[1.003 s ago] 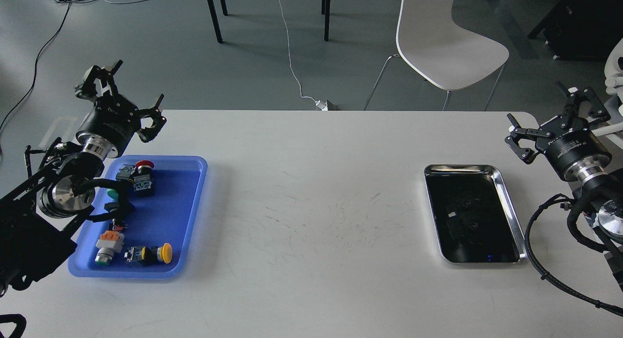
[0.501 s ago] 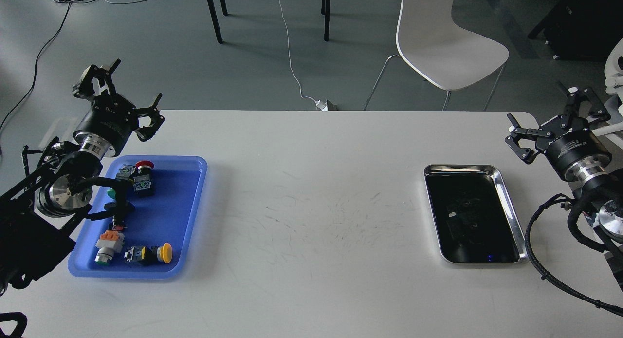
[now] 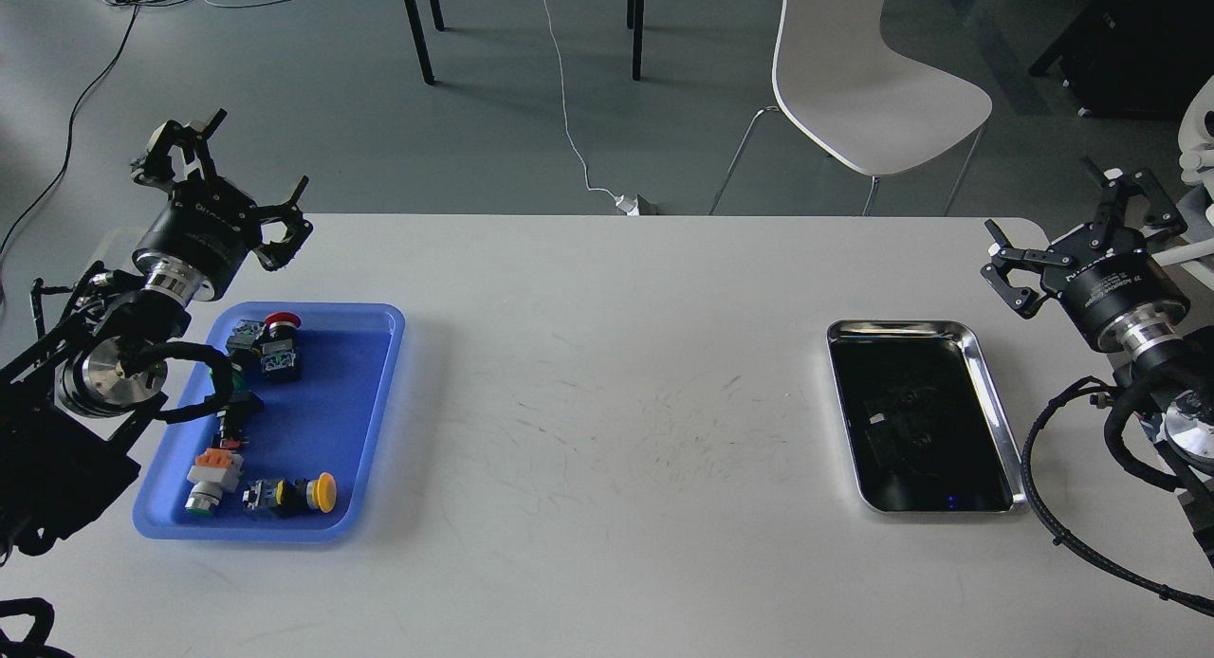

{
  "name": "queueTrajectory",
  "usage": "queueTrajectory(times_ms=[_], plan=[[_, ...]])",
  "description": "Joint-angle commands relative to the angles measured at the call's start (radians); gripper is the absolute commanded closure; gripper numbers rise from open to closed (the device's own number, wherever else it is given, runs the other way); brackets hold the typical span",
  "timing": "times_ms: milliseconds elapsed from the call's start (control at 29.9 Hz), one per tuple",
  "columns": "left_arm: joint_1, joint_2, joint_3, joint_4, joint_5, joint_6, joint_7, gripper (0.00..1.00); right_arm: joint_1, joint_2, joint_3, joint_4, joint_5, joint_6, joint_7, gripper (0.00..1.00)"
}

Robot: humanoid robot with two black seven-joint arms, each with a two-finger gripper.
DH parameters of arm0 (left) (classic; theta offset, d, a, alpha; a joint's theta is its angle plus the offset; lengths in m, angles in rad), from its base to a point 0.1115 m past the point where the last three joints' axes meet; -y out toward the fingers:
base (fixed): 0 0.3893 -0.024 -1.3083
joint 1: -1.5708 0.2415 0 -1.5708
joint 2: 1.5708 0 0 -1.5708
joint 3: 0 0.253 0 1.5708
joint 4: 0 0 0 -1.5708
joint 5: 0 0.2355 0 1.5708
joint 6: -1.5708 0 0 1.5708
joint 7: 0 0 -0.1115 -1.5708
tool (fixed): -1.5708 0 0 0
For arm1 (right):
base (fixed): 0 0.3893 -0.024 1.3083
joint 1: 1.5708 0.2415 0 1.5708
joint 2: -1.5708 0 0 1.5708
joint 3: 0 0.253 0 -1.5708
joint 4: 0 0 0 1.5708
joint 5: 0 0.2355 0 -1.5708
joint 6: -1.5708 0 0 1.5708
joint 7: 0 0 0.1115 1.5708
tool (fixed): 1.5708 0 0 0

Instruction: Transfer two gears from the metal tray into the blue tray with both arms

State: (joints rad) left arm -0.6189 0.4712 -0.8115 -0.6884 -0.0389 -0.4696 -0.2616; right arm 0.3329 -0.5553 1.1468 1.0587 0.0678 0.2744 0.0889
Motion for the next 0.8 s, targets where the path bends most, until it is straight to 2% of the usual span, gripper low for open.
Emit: queueTrajectory(times_ms=[0, 535, 769], plan=[[-0.001, 0.0, 0.002, 0.0, 0.007, 0.0, 0.001, 0.01, -0.002, 0.0, -0.004, 0.0, 0.0, 0.0, -0.001, 0.01], [0.008, -0.008, 0.002, -0.008, 0.022, 0.002, 0.001, 0.01, -0.002, -0.057, -0.024, 0.015, -0.005, 0.002, -0.012, 0.01], [0.01, -0.014, 0.002, -0.008, 0.065, 0.003, -0.008, 0.01, 0.003, -0.182, -0.087, 0.089, -0.009, -0.004, -0.015, 0.01]])
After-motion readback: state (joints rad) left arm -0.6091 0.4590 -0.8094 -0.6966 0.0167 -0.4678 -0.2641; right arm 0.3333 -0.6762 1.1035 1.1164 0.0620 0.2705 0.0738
